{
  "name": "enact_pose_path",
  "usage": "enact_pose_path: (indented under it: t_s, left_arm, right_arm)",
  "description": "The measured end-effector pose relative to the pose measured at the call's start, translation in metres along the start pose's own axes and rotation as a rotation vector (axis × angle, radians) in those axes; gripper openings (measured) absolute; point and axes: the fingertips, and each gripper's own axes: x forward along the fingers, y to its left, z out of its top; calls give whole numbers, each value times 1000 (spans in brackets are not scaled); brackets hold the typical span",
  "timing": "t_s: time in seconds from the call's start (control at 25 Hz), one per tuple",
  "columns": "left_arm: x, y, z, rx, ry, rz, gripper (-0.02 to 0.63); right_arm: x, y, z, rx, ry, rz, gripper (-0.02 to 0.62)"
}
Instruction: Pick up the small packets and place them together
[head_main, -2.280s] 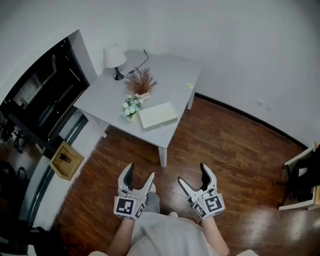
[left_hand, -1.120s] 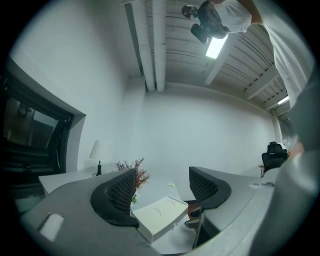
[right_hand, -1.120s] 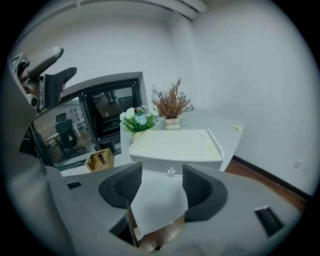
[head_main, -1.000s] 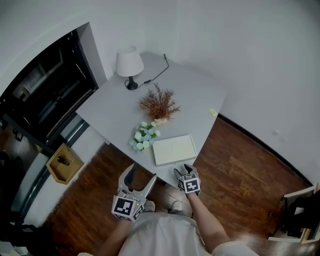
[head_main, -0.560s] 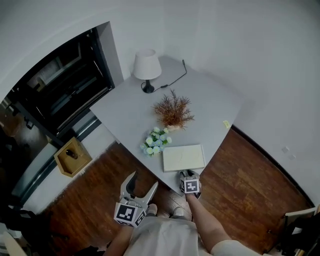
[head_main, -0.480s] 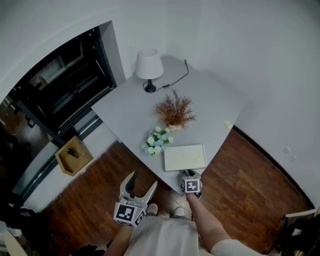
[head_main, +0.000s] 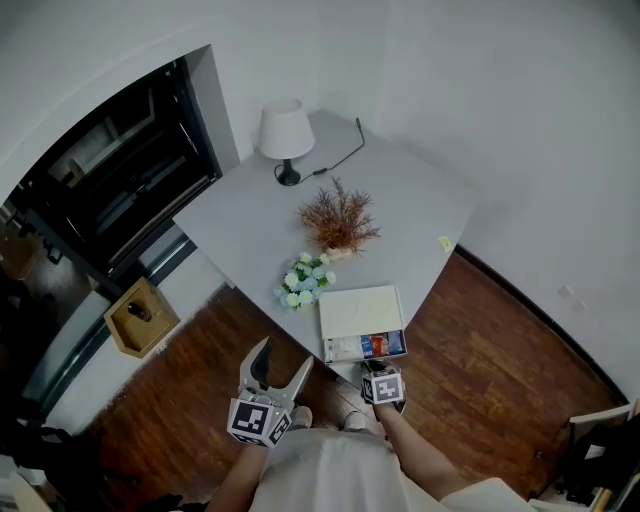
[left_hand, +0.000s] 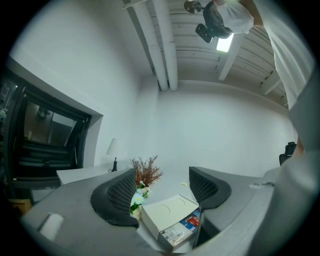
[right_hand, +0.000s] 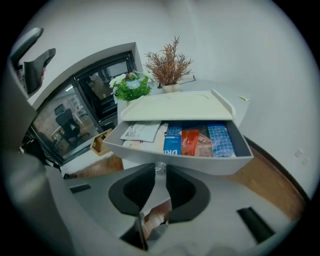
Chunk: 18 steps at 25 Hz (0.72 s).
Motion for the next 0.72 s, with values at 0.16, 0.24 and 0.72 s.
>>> enact_pose_path:
  t_s: [0.16, 0.24, 0.72]
  left_arm:
    - [8, -3, 3, 1, -8, -24, 319]
    - [11, -6, 3, -3, -8, -34, 319]
    - [14, -13, 1, 2, -7, -68, 319]
  right_arm:
    - [-15, 11, -27, -9, 35, 18, 84]
    - [-17, 11, -36, -13, 38, 17, 84]
    - [-55, 21, -23, -177, -69, 16, 327]
